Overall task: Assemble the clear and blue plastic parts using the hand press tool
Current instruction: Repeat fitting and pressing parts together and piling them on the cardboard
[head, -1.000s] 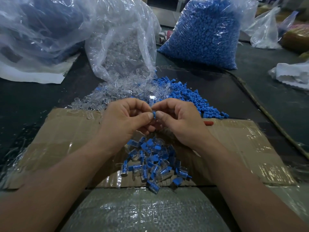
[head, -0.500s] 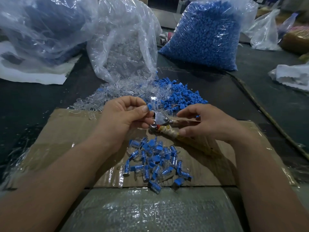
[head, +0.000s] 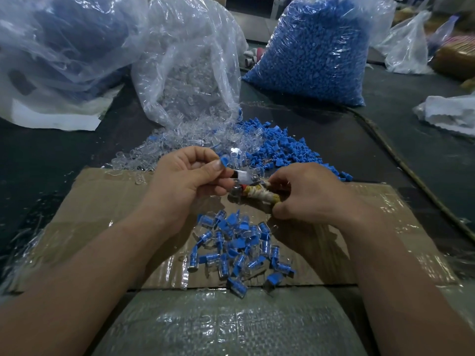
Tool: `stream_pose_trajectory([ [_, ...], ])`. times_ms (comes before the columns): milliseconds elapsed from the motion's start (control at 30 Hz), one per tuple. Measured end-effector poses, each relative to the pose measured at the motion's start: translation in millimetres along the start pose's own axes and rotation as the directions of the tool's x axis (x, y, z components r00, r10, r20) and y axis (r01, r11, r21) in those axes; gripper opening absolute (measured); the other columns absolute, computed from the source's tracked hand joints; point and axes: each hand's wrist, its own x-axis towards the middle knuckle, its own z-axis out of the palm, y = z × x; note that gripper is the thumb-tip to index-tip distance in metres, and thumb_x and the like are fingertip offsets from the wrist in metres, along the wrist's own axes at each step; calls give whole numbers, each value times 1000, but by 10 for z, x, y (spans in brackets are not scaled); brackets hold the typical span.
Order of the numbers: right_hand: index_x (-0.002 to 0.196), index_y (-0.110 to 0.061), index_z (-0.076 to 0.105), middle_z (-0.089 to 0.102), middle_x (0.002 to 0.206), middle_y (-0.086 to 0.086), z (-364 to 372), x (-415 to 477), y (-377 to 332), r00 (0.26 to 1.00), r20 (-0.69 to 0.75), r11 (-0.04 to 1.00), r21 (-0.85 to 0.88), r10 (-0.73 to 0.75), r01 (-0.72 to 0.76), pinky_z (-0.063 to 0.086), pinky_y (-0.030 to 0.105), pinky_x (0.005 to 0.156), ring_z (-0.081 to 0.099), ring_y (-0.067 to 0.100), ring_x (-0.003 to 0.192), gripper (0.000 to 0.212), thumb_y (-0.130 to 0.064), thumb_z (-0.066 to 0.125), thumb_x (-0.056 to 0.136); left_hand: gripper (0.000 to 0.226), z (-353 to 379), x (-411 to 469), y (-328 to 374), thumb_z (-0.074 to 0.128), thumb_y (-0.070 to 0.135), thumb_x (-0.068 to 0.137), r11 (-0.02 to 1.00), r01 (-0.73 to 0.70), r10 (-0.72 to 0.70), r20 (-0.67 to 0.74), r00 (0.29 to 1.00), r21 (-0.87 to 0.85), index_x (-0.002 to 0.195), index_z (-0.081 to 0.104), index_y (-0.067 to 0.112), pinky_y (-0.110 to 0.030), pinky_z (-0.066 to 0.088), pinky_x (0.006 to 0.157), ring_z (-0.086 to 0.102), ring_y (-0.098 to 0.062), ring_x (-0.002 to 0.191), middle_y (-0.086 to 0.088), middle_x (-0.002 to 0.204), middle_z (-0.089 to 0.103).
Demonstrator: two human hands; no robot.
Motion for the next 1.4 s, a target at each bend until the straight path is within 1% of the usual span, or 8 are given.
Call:
stream_pose_trajectory([
  [167, 97, -23, 54, 52, 91, -3, 84, 67, -28, 997, -78, 999, -44, 28, -31, 43, 30, 68, 48, 13, 81, 21, -17, 61, 78, 14, 6, 8, -4, 58, 8, 65, 1000, -7, 7, 3, 1000, -4, 79, 55, 6, -17, 51, 47, 65, -14, 55, -8, 62, 68],
  [267, 94, -25, 49, 45, 89, -4, 115, 79, 7, 995, -98, 999, -28, 15, -18, 36, 26, 66, 43, 12, 82, 19, -16, 59, 80, 13, -7, 13, -7, 58, 9, 65, 1000, -10, 10, -17, 1000, -9, 78, 56, 8, -18, 51, 47, 66, -14, 55, -8, 63, 68],
  [367, 88, -23, 45, 40, 81, -7, 85, 67, 50, 975, -221, 1000, -7, -23, 22, 25, 18, 57, 36, 9, 73, 17, -18, 60, 82, 11, -31, 29, -18, 59, 9, 65, 1000, -20, 20, -45, 999, -9, 76, 57, 9, -19, 51, 48, 66, -15, 56, -8, 64, 68],
  [500, 86, -25, 42, 37, 73, -15, 58, 18, 10, 930, -364, 989, 112, -49, 96, 23, 16, 54, 36, 2, 64, 17, -26, 59, 86, 11, -39, 47, -33, 59, 9, 66, 999, -45, 44, -66, 997, -17, 77, 57, 9, -19, 52, 49, 66, -15, 57, -7, 64, 68],
  [700, 95, -24, 43, 44, 85, -7, 116, 12, -85, 938, -327, 972, 160, -114, 173, 27, 20, 58, 39, 8, 71, 20, -36, 55, 86, 7, -25, 34, -35, 56, 1, 76, 994, -111, 110, -77, 991, -11, 79, 55, 7, -17, 50, 48, 65, -14, 55, -6, 62, 68],
  [867, 97, -27, 39, 37, 87, -10, 147, 18, -107, 956, -260, 972, 154, -134, 178, 24, 12, 63, 36, 8, 78, 22, -38, 54, 86, 13, -9, 15, -25, 59, 9, 66, 992, -130, 129, -88, 988, -2, 78, 56, 7, -18, 51, 49, 65, -14, 56, -6, 62, 67],
  [1133, 98, -28, 36, 40, 93, -7, 149, 9, -132, 962, -222, 971, 137, -161, 195, 24, 11, 64, 37, 9, 82, 23, -38, 53, 84, 12, 6, 2, 1, 52, -6, 83, 990, -136, 139, -97, 986, 32, 79, 54, 6, -16, 50, 48, 65, -12, 54, -3, 61, 67],
  [1400, 92, -24, 46, 52, 88, -4, 138, 7, -163, 960, -237, 976, 121, -148, 180, 31, 28, 66, 45, 13, 79, 17, -35, 57, 85, 13, 49, -44, 2, 53, -6, 84, 980, -167, 179, -113, 977, 107, 80, 55, 5, -17, 52, 51, 63, -11, 54, -3, 61, 67],
])
